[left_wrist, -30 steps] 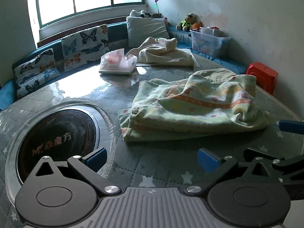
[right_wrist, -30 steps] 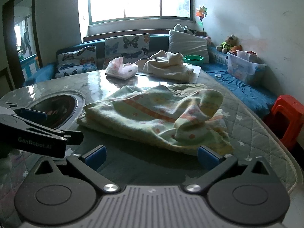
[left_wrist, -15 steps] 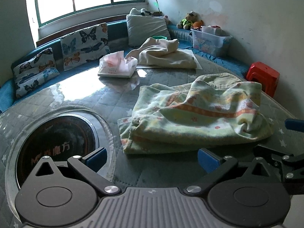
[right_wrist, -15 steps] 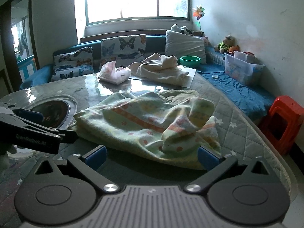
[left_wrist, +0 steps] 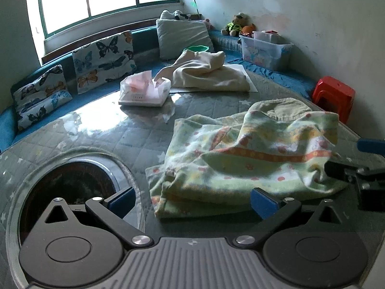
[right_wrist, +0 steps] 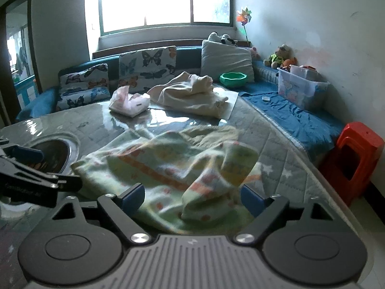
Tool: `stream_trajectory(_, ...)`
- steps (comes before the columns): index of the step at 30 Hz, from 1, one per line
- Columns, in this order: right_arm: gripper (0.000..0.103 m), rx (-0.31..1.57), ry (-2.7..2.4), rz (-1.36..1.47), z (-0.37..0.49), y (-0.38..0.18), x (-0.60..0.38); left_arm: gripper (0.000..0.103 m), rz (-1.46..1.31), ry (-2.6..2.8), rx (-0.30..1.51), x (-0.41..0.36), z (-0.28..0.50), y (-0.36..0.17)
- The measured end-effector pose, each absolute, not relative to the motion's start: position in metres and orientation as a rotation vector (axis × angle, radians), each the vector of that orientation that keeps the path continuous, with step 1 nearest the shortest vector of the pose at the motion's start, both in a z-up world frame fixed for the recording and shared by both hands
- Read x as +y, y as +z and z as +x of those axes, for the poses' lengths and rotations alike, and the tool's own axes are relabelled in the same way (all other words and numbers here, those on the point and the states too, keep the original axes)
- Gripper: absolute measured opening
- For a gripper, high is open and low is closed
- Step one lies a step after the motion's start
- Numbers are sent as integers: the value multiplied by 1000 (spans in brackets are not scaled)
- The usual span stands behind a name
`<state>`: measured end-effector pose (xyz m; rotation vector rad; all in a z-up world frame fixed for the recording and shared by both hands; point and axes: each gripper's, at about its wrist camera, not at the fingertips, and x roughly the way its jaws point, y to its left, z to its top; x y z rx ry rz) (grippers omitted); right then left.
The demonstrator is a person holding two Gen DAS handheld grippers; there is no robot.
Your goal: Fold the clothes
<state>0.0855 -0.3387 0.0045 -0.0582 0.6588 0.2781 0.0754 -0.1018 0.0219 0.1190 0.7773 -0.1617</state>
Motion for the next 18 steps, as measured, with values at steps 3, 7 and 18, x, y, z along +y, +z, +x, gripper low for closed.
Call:
stream_trajectory(3,85,654,273,-52,100,6,-343,103,111,-162,774,-102,84,25)
stream_trajectory(7,81,656,261,-51,121,5,-347,102,108,-160,769,-104,97,29)
stream_trajectory(18,71,686,257,-33,176,-1,-353,84,102,-228,784,-113,122,23)
